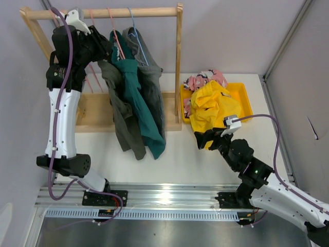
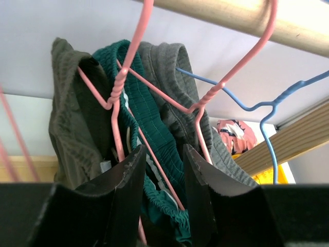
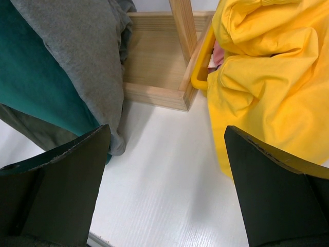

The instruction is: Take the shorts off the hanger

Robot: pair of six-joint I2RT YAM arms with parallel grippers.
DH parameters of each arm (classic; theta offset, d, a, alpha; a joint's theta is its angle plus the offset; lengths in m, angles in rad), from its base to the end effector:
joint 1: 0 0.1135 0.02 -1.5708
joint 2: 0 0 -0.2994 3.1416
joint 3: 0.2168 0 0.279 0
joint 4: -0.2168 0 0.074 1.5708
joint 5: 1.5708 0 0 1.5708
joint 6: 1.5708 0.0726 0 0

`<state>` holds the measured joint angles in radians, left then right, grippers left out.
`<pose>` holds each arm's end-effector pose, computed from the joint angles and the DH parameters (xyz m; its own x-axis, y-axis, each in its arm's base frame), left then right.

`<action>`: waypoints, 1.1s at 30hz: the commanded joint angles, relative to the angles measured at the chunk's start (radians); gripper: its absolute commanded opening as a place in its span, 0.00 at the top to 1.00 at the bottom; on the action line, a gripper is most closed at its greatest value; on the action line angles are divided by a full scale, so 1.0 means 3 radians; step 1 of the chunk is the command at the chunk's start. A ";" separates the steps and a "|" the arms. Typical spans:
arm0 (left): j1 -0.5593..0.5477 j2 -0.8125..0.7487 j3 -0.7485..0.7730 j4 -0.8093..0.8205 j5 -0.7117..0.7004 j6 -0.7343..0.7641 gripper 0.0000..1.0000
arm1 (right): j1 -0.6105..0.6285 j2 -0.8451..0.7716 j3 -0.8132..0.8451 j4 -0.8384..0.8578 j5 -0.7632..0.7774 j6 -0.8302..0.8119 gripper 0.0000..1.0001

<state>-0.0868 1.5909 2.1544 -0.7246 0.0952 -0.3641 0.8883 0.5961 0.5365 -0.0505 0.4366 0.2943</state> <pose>0.3667 -0.0388 0.5857 -0.2133 -0.3373 -0.9169 0.1111 0.9241 -0.3657 0.1416 0.1255 0.3099 -0.1934 0.1788 -0.9647 -0.3992 0.8839 0.2439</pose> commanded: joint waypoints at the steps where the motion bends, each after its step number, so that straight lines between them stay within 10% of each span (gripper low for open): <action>1: -0.0023 -0.0261 0.0013 0.0104 -0.0159 0.0089 0.59 | 0.0015 0.0063 -0.0004 0.0127 0.0002 -0.0010 0.01; 33: -0.0023 0.0112 -0.0099 0.0206 -0.0476 0.0186 0.68 | 0.0025 0.0110 -0.0050 0.0061 0.0104 -0.0066 0.01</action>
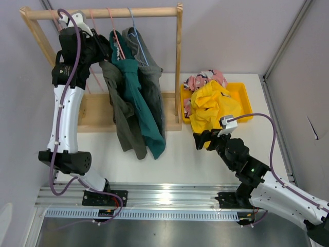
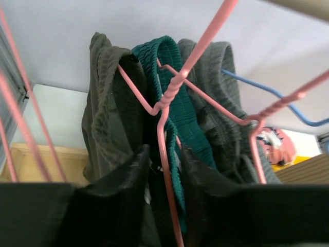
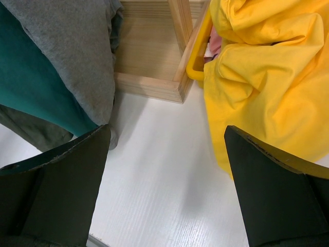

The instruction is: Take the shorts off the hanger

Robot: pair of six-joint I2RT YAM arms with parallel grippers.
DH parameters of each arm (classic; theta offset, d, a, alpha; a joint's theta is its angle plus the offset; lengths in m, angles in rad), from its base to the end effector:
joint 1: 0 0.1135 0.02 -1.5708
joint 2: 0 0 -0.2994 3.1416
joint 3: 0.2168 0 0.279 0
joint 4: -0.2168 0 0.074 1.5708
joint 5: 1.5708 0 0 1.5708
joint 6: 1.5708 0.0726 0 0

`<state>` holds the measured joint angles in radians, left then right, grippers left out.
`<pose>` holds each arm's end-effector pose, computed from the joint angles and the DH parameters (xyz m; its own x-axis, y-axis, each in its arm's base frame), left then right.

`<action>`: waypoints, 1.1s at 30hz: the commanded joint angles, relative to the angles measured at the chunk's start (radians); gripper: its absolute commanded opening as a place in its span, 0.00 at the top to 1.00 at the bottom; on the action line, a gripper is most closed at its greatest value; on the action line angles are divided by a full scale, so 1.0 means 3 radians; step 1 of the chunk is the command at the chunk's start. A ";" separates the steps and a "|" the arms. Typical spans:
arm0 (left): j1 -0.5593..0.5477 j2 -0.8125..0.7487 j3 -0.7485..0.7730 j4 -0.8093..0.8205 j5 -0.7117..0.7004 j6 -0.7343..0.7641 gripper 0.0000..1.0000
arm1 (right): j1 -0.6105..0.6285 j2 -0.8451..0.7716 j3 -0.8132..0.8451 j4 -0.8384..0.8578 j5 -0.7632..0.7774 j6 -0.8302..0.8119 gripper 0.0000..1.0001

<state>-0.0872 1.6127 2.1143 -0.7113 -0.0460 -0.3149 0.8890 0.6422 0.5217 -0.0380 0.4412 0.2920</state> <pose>0.3847 -0.0303 0.5658 -0.2102 -0.2922 -0.9330 -0.0241 0.9556 -0.2938 0.1475 0.1325 0.2976 -0.2209 0.1409 -0.9651 -0.3892 0.8945 0.2197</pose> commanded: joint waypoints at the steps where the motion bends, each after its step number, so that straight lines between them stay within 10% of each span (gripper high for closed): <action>1: -0.0021 0.0055 0.0039 0.0167 -0.0005 0.0017 0.73 | 0.0018 -0.0044 0.0005 0.0019 0.0094 -0.0063 0.01; 5: -0.0021 0.0136 0.0162 0.0126 -0.0026 0.0001 1.00 | 0.0018 -0.0029 0.0000 0.0019 0.0094 -0.0073 0.01; 16: -0.0021 0.0229 0.1113 -0.0288 0.0122 -0.0009 1.00 | 0.0058 0.0343 0.0336 0.0326 -0.0156 -0.0273 0.01; 33: -0.0021 -0.0323 0.0725 -0.0201 0.0347 -0.0044 1.00 | 0.1648 0.2827 0.3460 0.0668 -0.0238 -0.1469 0.01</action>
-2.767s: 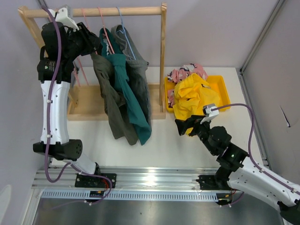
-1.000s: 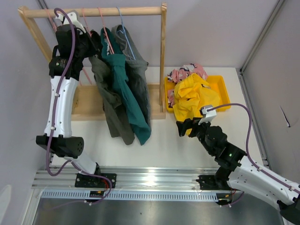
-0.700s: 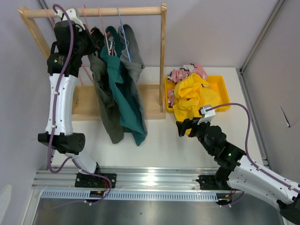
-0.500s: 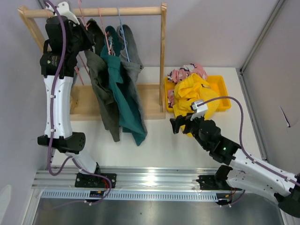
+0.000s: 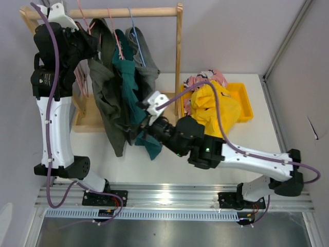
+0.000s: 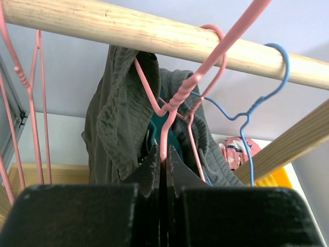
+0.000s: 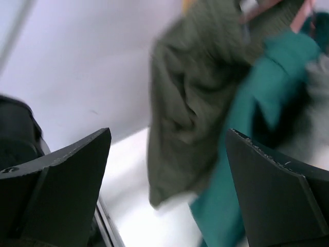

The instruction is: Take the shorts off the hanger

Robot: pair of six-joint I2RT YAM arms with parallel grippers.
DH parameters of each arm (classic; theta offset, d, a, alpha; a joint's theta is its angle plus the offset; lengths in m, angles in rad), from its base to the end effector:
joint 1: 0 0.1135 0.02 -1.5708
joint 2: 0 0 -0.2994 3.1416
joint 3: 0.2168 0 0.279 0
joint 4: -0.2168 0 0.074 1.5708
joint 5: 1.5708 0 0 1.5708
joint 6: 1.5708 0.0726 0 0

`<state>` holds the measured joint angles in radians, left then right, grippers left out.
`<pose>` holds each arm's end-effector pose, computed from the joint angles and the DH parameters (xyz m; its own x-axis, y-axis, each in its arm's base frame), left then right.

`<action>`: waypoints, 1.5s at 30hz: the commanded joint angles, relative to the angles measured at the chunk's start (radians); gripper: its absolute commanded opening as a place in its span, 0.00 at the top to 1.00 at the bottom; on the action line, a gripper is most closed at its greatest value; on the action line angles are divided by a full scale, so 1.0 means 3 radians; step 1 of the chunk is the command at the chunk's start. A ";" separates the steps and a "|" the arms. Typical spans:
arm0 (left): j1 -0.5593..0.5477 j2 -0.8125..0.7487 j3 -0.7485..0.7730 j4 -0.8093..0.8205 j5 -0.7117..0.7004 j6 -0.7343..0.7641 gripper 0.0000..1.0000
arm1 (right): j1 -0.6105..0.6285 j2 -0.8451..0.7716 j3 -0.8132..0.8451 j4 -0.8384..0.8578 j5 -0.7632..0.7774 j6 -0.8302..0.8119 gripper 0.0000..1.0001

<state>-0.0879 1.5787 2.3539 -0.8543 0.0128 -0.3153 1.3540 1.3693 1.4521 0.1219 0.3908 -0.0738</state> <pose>0.3198 -0.0291 0.6349 -0.1060 -0.3019 -0.9474 0.0711 0.9480 -0.3101 0.1055 0.3503 0.5179 0.1043 0.1565 -0.9822 -0.8173 0.5762 0.0050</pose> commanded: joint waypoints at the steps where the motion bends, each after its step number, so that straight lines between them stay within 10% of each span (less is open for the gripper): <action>1: -0.0019 -0.0236 -0.0145 0.0306 0.0177 -0.0064 1.00 | 0.0124 0.0517 0.0476 0.0136 -0.0091 -0.0280 0.01; 12: -0.0014 -0.0456 -0.0406 0.0342 0.0407 -0.0135 1.00 | 0.0135 0.1719 0.1847 0.0075 -0.0132 -0.0357 0.01; 23: 0.0104 -0.0655 -0.0616 0.0398 0.0561 -0.0202 1.00 | 0.0231 0.1736 0.1664 0.0243 0.0174 -0.0347 0.04; 36: 0.0129 -0.0722 -0.0631 0.0465 0.0714 -0.0340 1.00 | 0.0365 0.1638 0.1260 0.0407 0.0379 -0.0301 0.89; 45: 0.0150 -0.0783 -0.0693 0.0480 0.0714 -0.0345 1.00 | 0.0497 0.1556 0.1041 0.0580 0.0538 -0.0311 1.00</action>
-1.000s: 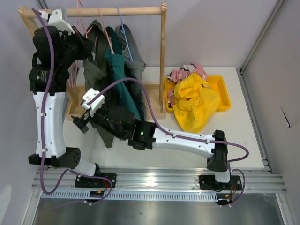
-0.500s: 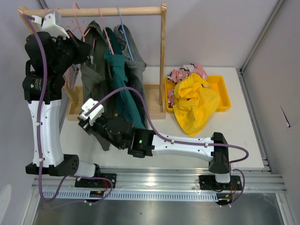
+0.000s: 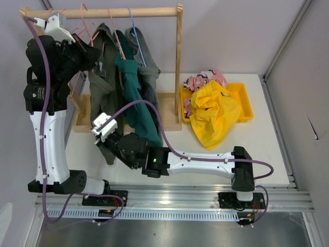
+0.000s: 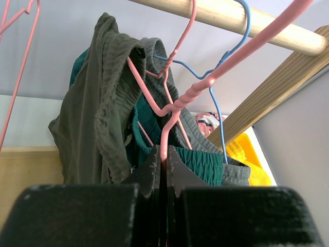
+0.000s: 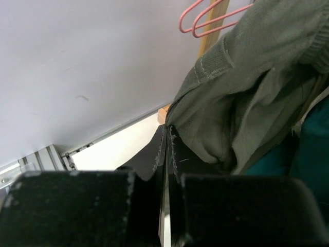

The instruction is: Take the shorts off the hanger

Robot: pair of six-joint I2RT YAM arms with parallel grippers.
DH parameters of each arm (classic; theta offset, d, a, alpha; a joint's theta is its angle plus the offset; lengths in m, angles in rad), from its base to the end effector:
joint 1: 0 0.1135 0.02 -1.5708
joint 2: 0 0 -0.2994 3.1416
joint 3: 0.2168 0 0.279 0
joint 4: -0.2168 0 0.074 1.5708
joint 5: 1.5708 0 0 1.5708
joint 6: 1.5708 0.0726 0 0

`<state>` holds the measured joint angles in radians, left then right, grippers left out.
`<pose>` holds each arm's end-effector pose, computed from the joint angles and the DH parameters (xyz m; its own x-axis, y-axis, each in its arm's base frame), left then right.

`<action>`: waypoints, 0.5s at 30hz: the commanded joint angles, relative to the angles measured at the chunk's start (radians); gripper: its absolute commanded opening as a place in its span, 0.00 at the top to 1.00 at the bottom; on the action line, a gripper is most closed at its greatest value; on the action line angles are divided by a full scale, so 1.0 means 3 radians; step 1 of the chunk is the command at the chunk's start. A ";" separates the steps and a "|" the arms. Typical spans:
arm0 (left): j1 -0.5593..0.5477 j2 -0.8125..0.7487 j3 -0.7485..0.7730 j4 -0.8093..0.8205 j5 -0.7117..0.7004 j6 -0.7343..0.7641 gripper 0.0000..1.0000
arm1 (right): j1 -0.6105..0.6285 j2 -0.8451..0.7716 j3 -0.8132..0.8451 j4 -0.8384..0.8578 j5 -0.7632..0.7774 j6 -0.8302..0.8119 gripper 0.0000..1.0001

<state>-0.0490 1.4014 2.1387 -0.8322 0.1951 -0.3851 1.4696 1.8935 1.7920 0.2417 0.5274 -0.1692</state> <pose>0.2744 -0.0276 0.6225 -0.1782 -0.3602 -0.9157 0.1876 0.9011 -0.3910 0.0896 0.5211 0.4487 0.1502 0.0389 -0.9879 -0.7954 0.5982 -0.0974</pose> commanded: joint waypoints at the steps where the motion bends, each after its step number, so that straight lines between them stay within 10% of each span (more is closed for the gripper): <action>1: 0.0015 -0.0202 -0.0001 0.0412 0.0106 -0.0112 1.00 | 0.0122 -0.0206 -0.0128 0.0207 0.0083 0.0007 1.00; 15: 0.0076 -0.0049 0.0060 0.0381 -0.0047 0.0010 1.00 | 0.0863 -0.0584 -0.0834 0.0539 0.0578 -0.0126 1.00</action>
<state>-0.0425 1.3785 2.1227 -0.8715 0.1951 -0.3847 1.6470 1.7771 1.5940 0.3679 0.6830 -0.2176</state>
